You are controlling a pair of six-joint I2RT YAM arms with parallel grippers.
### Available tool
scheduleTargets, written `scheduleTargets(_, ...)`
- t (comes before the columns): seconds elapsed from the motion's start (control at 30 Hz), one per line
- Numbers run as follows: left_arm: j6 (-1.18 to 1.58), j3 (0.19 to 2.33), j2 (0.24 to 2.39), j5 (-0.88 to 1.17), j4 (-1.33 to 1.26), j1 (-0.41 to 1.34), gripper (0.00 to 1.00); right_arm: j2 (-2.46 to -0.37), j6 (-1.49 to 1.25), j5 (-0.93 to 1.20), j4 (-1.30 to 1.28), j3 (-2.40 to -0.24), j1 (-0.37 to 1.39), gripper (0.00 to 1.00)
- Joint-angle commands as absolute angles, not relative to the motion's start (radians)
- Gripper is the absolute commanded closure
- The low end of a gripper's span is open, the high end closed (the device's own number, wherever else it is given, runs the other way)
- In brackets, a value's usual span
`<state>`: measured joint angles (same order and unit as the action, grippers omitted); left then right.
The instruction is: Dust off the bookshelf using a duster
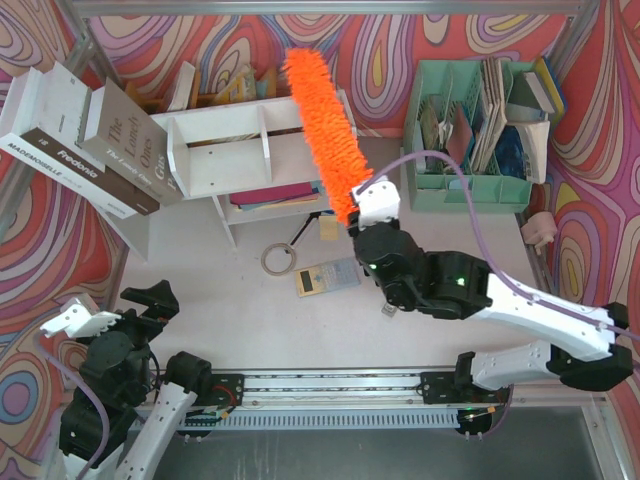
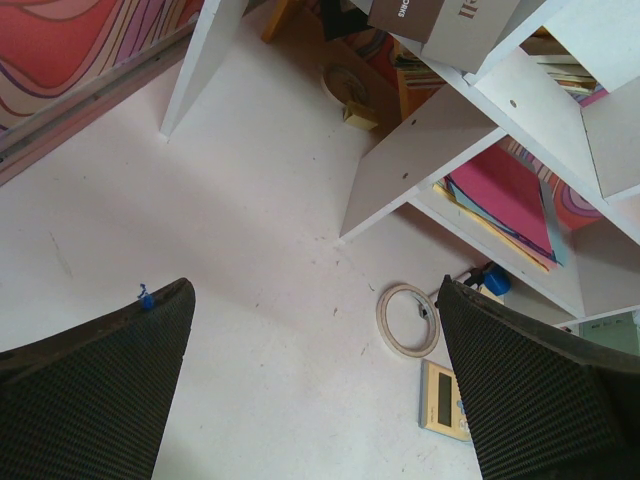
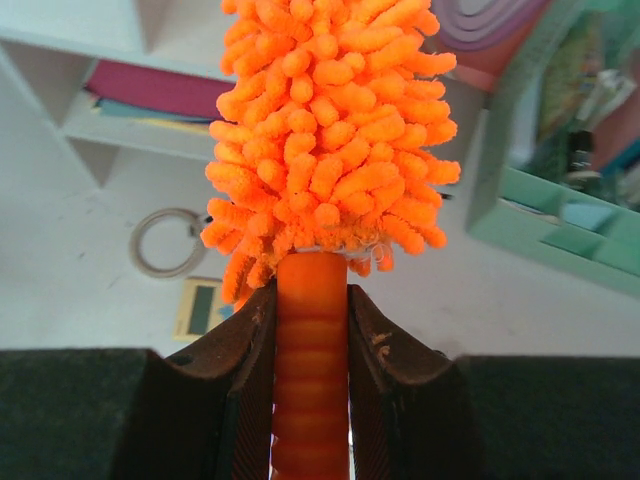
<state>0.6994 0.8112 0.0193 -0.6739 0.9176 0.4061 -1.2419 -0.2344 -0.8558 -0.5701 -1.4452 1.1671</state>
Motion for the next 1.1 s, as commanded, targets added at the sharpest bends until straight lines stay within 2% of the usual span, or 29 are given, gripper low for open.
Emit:
scheduleTargets(0.0,0.689,0.801,0.005,-0.673,0.902,0.411,0.02,-1.145,-0.297,-1.071,-0.661,-1.478,1.149,1.00)
scheduleTargets(0.13,0.689,0.801,0.005,-0.673,0.902,0.411,0.02,-1.093,-0.293,-1.083,-0.657,-1.518,1.148,1.00)
scheduleTargets(0.33,0.690,0.803,0.005,-0.673,0.905,0.410,0.01,-1.118,-0.190,-0.893,-0.530,-1.532,1.148,1.00)
scheduleTargets(0.5,0.690,0.803,0.005,-0.676,0.905,0.411,0.01,-1.183,-0.173,-0.649,-0.425,-1.503,1.148,1.00)
scheduleTargets(0.6,0.689,0.803,0.006,-0.676,0.905,0.410,0.02,-1.222,-0.194,-0.607,-0.415,-1.497,1.149,1.00)
scheduleTargets(0.87,0.689,0.804,0.006,-0.675,0.905,0.410,0.02,-1.281,-0.306,-0.741,-0.524,-1.461,1.137,1.00)
scheduleTargets(1.07,0.687,0.802,0.005,-0.671,0.902,0.411,0.01,-1.211,-0.449,-0.874,-0.679,-1.437,1.108,1.00)
